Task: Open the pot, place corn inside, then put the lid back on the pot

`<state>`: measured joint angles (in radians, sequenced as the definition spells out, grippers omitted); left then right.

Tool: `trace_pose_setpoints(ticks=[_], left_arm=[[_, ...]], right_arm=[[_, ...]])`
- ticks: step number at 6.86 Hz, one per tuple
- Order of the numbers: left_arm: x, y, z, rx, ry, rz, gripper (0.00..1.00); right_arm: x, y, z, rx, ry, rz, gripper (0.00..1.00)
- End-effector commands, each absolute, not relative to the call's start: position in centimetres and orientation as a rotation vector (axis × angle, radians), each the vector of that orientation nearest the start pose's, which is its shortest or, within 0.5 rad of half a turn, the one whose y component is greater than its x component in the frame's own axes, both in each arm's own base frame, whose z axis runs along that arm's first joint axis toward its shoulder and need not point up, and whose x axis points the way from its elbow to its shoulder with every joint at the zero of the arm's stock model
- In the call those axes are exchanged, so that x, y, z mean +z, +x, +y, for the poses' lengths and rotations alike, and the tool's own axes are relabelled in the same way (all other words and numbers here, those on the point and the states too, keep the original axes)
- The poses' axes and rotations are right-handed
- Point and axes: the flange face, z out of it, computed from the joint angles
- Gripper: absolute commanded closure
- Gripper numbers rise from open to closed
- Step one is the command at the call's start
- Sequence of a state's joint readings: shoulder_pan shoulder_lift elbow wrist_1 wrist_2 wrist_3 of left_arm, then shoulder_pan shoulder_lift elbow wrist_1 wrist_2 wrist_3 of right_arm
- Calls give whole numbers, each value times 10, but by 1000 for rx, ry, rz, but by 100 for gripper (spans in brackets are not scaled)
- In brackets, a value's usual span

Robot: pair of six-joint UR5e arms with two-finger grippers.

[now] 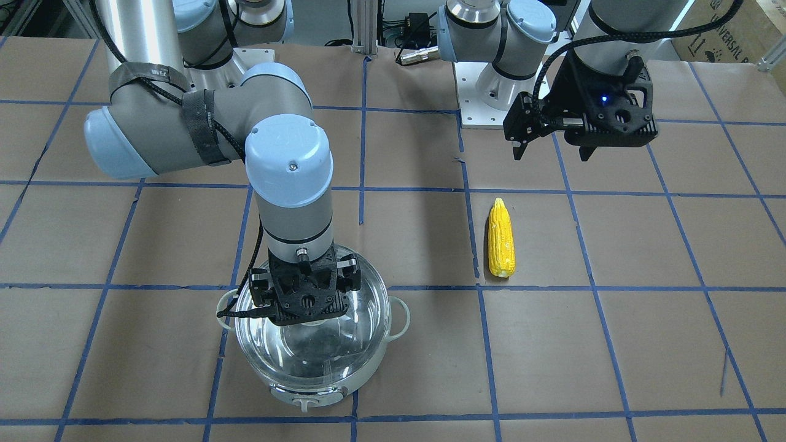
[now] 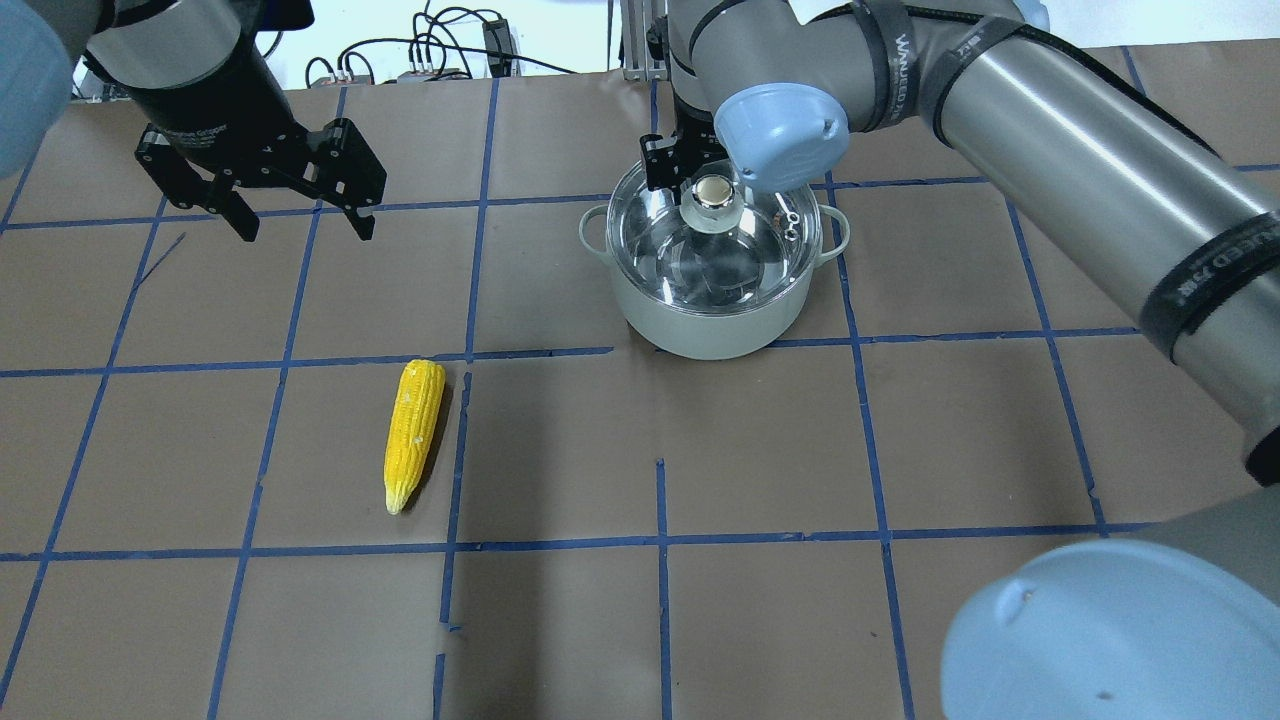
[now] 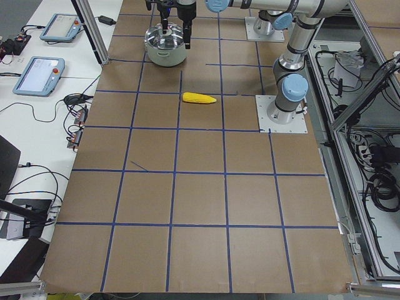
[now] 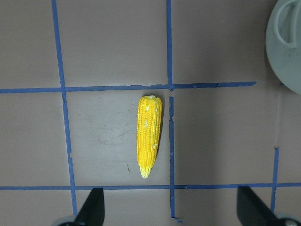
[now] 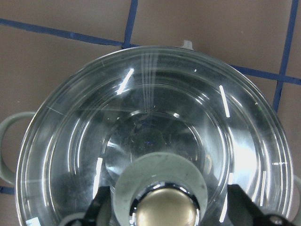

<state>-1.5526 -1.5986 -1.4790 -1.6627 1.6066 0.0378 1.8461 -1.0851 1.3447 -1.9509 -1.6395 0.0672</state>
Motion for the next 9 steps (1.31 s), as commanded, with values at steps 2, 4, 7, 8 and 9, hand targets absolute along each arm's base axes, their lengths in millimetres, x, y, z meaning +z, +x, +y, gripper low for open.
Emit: trace_pose_setpoints(ticks=[2,4,7,8,9], left_arm=[[510,-120,-502,45,36,3105,0],[514,-119,-504,33,36,3104,0],[514,-119,-504,33,36,3104,0],[517,-119,-503,33,36,3097,0],[521,-119,-503,24,36,3097,0]], right_arm=[[349,309,-626,-190,-352,3162,30],[350,309,-626,-187,-352,3161,47],[351,309,-627,-189,-350,3159,66],[357,307,-630,-201,-344,3160,66],[368,302,-632,-218,-332,3159,66]])
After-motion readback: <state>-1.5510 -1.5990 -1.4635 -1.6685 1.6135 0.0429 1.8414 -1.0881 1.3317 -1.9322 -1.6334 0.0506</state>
